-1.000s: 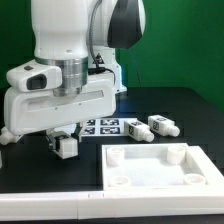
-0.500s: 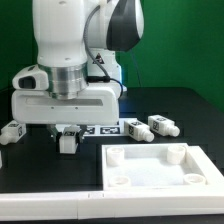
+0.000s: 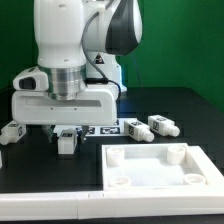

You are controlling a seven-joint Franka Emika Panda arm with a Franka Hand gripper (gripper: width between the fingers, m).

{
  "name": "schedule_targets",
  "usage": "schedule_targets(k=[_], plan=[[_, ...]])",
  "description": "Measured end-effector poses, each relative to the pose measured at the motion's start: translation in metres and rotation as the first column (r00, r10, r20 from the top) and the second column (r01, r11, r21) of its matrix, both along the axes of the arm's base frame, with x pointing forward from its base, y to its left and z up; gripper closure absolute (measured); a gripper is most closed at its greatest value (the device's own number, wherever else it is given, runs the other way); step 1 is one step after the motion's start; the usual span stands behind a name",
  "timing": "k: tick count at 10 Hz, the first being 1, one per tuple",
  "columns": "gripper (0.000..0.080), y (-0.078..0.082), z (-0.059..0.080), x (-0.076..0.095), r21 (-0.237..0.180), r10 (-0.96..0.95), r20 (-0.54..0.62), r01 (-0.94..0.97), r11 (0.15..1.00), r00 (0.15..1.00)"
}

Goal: Assemble one leg

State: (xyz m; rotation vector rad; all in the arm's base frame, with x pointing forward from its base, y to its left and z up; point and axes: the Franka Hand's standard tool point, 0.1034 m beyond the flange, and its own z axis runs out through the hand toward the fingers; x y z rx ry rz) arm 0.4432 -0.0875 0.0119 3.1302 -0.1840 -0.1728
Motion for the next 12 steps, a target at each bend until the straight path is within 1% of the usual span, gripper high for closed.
schedule_targets(k=[1, 2, 3, 4, 5, 6, 7, 8, 9, 10, 11, 12], plan=[[0.0301, 0.001, 0.004, 0.006, 0.022, 0.003, -0.037, -0.002, 1.0, 0.999], [0.0183, 0.003, 0.01, 0.015, 0.058, 0.004, -0.121, 0.003, 0.998, 0.993], [0.016, 0.005, 0.014, 0.025, 0.091, 0.013, -0.233, 0.008, 0.996, 0.972], [0.016, 0.006, 0.012, 0.035, 0.11, 0.022, -0.315, 0.014, 0.994, 0.949], [0.0151, 0.008, 0.009, 0.034, 0.116, 0.041, -0.418, 0.009, 0.993, 0.908], [0.0151, 0.01, 0.004, 0.031, 0.113, 0.051, -0.503, 0.007, 0.994, 0.863], [0.0151, 0.009, 0.001, 0.025, 0.122, 0.062, -0.545, 0.006, 0.993, 0.836], [0.0151, 0.008, 0.004, 0.012, 0.133, 0.072, -0.611, 0.013, 0.991, 0.788], [0.0151, 0.005, 0.007, 0.003, 0.136, 0.079, -0.651, 0.014, 0.991, 0.755], [0.0151, 0.002, 0.006, 0.001, 0.134, 0.08, -0.651, 0.01, 0.991, 0.755], [0.0151, -0.003, 0.005, 0.001, 0.123, 0.068, -0.618, 0.011, 0.992, 0.784], [0.0151, -0.003, 0.005, -0.001, 0.123, 0.066, -0.617, 0.013, 0.992, 0.784]])
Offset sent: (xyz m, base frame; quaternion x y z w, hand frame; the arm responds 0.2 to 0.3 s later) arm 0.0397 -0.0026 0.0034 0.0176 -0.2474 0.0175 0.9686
